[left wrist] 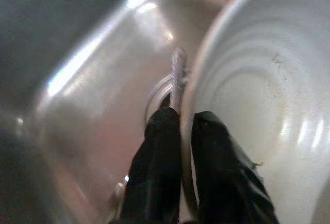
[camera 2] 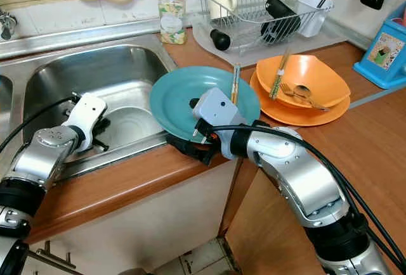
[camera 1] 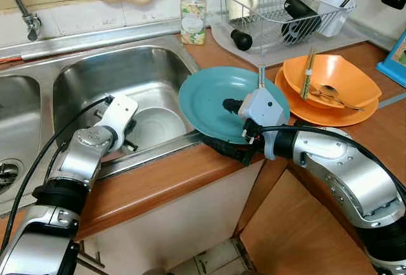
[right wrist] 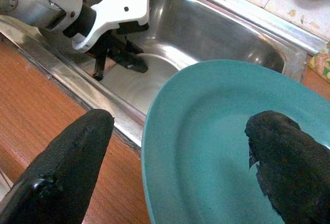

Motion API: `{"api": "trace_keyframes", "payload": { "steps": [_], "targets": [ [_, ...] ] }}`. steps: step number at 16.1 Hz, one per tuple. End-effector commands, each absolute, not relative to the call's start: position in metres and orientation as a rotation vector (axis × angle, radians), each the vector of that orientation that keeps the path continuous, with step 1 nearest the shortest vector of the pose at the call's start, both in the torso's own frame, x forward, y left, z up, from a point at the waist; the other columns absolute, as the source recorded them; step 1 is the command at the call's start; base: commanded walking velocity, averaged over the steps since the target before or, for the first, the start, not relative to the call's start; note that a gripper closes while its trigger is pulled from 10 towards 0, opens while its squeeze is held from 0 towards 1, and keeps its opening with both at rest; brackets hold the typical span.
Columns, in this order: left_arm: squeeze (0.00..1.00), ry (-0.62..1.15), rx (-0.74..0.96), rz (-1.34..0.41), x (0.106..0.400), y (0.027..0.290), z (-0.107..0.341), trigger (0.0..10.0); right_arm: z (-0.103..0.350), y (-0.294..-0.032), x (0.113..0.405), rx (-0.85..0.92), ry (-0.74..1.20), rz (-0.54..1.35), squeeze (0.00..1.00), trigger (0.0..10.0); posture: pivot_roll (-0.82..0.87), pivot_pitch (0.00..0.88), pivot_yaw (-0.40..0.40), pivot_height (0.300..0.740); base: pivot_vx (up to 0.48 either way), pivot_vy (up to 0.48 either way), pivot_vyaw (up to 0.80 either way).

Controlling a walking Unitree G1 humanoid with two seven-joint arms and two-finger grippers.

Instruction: Kitchen organization

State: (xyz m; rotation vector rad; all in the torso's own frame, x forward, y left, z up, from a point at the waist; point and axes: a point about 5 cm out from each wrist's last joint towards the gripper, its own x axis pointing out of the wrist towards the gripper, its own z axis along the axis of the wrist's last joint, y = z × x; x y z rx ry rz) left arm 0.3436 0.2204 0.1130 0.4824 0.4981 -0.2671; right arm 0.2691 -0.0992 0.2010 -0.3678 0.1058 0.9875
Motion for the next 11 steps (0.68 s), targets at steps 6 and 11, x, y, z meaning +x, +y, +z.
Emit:
{"api": "trace_keyframes", "payload": {
  "steps": [6, 11],
  "targets": [
    [1.0, 0.395, 0.377, -0.246, 0.345, 0.226, 0.13, 10.0, 0.208, -0.104, 0.271, -0.376, 0.071, 0.933, 1.0, 10.0, -0.13, 0.0, 0.048, 0.74, 0.0, 0.0, 0.0],
    [1.0, 0.158, 0.236, -0.196, 0.346, 0.231, 0.159, 10.0, 0.216, -0.124, 0.287, -0.302, 0.122, 0.708, 1.0, 10.0, -0.12, 0.0, 0.04, 0.74, 0.0, 0.0, 0.0]
  ]
}}
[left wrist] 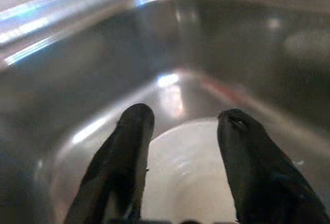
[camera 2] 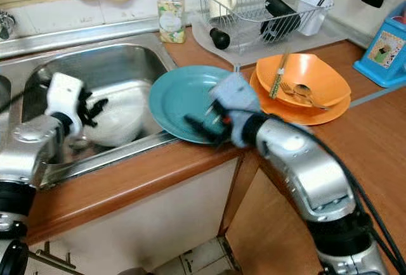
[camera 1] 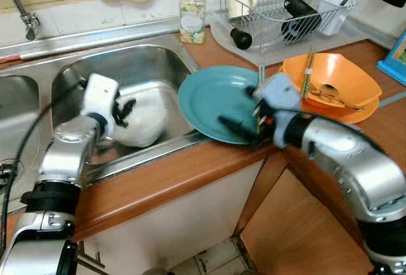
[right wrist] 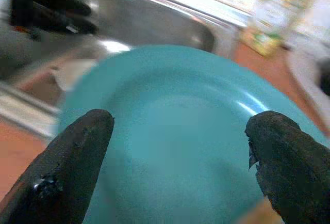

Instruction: Kitchen organization

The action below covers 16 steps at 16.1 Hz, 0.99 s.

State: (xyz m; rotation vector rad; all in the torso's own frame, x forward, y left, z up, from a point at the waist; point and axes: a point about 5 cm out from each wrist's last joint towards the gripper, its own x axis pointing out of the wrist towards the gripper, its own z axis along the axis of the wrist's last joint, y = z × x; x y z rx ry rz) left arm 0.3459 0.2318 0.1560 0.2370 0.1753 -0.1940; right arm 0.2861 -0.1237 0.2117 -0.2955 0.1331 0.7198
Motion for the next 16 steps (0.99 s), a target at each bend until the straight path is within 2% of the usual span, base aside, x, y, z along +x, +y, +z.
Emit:
{"api": "trace_keyframes", "payload": {
  "steps": [1, 4, 8, 9, 10, 15, 16],
  "targets": [
    [1.0, 0.113, 0.214, -0.185, 0.344, 0.232, 0.165, 10.0, 0.22, -0.131, 0.294, -0.251, 0.142, 0.638, 1.0, 10.0, -0.12, 0.0, 0.04, 0.74, 0.0, 0.0, 0.0],
    [1.0, 0.032, 0.187, -0.261, 0.336, 0.227, 0.177, 10.0, 0.226, -0.148, 0.311, -0.105, 0.261, 0.436, 1.0, 10.0, -0.12, 0.0, 0.035, 0.74, 0.0, 0.0, 0.0],
    [1.0, -0.032, 0.165, -0.555, 0.311, 0.203, 0.189, 10.0, 0.226, -0.148, 0.322, -0.056, 0.346, 0.359, 1.0, 10.0, -0.11, 0.0, 0.028, 0.74, 0.0, 0.0, 0.0],
    [0.06, -0.045, 0.148, -0.634, 0.303, 0.199, 0.193, 10.0, 0.224, -0.145, 0.323, -0.068, 0.379, 0.358, 0.34, 10.0, -0.11, 0.0, 0.026, 0.74, 0.0, 0.0, 0.0],
    [0.0, -0.043, 0.134, -0.688, 0.298, 0.196, 0.195, 10.0, 0.222, -0.143, 0.325, -0.06, 0.409, 0.353, 0.0, 10.0, -0.11, 0.0, 0.024, 0.74, 0.0, 0.0, 0.0],
    [0.0, 0.017, 0.073, -0.908, 0.272, 0.18, 0.198, 10.0, 0.2, -0.139, 0.332, -0.078, 0.592, 0.287, 0.0, 9.8, -0.1, 0.0, 0.017, 0.74, 0.0, 0.0, 0.0],
    [0.0, 0.031, 0.069, -0.921, 0.27, 0.178, 0.197, 10.0, 0.198, -0.138, 0.333, -0.072, 0.606, 0.288, 0.0, 6.5, -0.11, 0.0, 0.017, 0.74, 0.0, 0.0, 0.0]
  ]
}}
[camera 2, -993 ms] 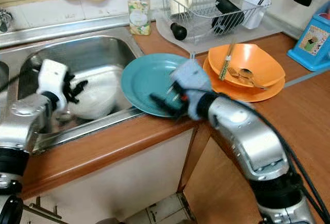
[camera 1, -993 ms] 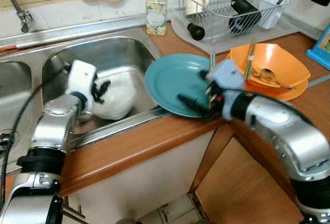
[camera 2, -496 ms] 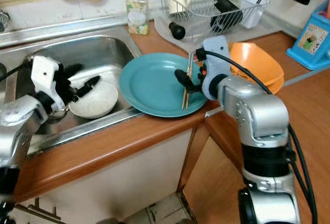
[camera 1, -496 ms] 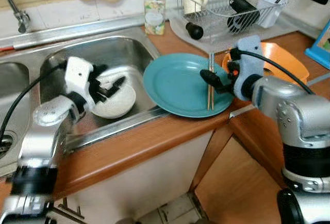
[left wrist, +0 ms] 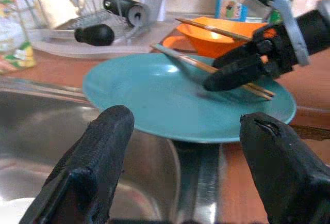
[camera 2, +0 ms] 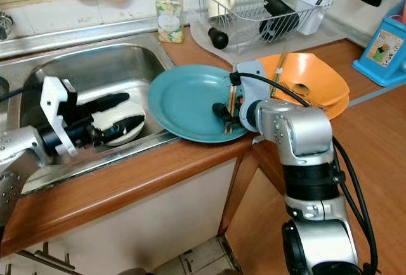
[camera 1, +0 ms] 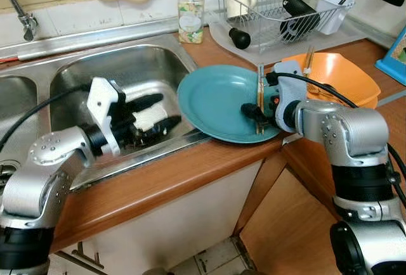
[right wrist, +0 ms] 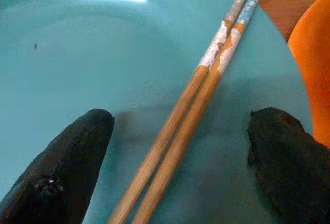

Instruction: Kitchen organization

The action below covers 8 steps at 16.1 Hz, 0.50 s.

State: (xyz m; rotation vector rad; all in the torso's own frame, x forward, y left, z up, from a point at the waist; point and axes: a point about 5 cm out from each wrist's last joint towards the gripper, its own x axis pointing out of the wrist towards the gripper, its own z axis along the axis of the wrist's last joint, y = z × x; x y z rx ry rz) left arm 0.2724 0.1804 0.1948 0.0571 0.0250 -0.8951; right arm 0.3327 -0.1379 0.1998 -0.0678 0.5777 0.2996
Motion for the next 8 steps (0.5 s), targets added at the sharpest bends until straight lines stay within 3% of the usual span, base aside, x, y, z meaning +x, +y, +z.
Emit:
{"api": "trace_keyframes", "payload": {
  "steps": [1, 2, 4, 8],
  "targets": [
    [0.0, 0.041, 0.068, -0.931, 0.2687, 0.1761, 0.1958, 10.0, 0.1962, -0.1364, 0.3341, -0.067, 0.616, 0.291, 0.0, 6.0, -0.11, 0.0, 0.017, 0.74, 0.0, 0.0, 0.0],
    [0.0, 0.048, 0.064, -0.941, 0.2672, 0.1744, 0.1956, 10.0, 0.1937, -0.1337, 0.3351, -0.05, 0.632, 0.308, 0.0, 3.1, -0.1, 0.0, 0.015, 0.74, 0.0, 0.0, 0.0],
    [0.0, 0.055, 0.058, -0.951, 0.2666, 0.1723, 0.1968, 10.0, 0.1909, -0.1305, 0.3374, -0.041, 0.643, 0.315, 0.0, 0.0, -0.1, 0.0, 0.012, 0.74, 0.0, 0.0, 0.0],
    [0.0, 0.065, 0.057, -0.959, 0.2665, 0.1695, 0.1965, 10.0, 0.1908, -0.1297, 0.3397, -0.033, 0.644, 0.319, 0.0, 0.0, -0.1, 0.0, 0.012, 0.74, 0.0, 0.0, 0.0]
  ]
}}
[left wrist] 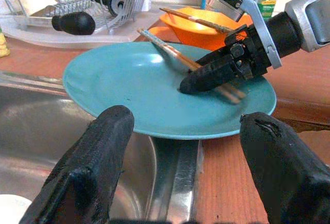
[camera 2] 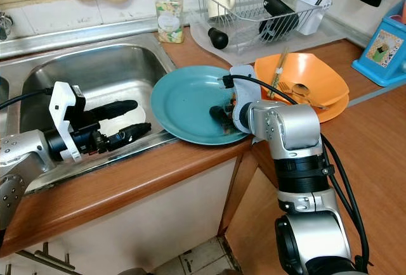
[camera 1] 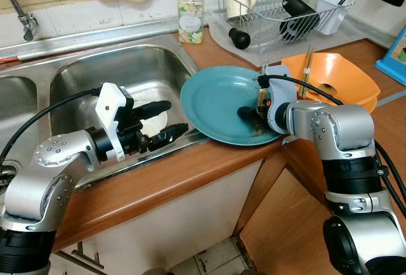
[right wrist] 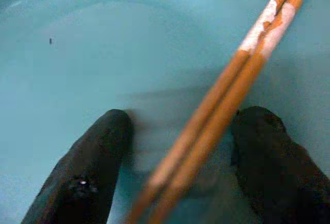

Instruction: Kitchen organization

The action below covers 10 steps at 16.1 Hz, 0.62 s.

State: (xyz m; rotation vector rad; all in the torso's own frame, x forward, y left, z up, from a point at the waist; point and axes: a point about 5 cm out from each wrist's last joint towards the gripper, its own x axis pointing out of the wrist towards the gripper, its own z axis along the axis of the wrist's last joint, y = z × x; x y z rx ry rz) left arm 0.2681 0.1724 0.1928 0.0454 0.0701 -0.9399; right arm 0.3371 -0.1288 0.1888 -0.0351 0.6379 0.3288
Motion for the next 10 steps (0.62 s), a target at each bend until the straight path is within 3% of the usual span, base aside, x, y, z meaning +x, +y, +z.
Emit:
{"api": "trace_keyframes", "payload": {
  "steps": [1, 10],
  "targets": [
    [0.0, 0.069, 0.056, -0.959, 0.2666, 0.1689, 0.1956, 10.0, 0.1909, -0.1297, 0.3401, -0.031, 0.642, 0.319, 0.0, 0.0, -0.1, 0.0, 0.012, 0.74, 0.0, 0.0, 0.0],
    [0.0, 0.085, 0.075, -0.942, 0.2684, 0.1696, 0.1916, 10.0, 0.1967, -0.1284, 0.3425, -0.001, 0.592, 0.334, 0.0, 0.0, -0.1, 0.0, 0.013, 0.74, 0.0, 0.0, 0.0]
  ]
}}
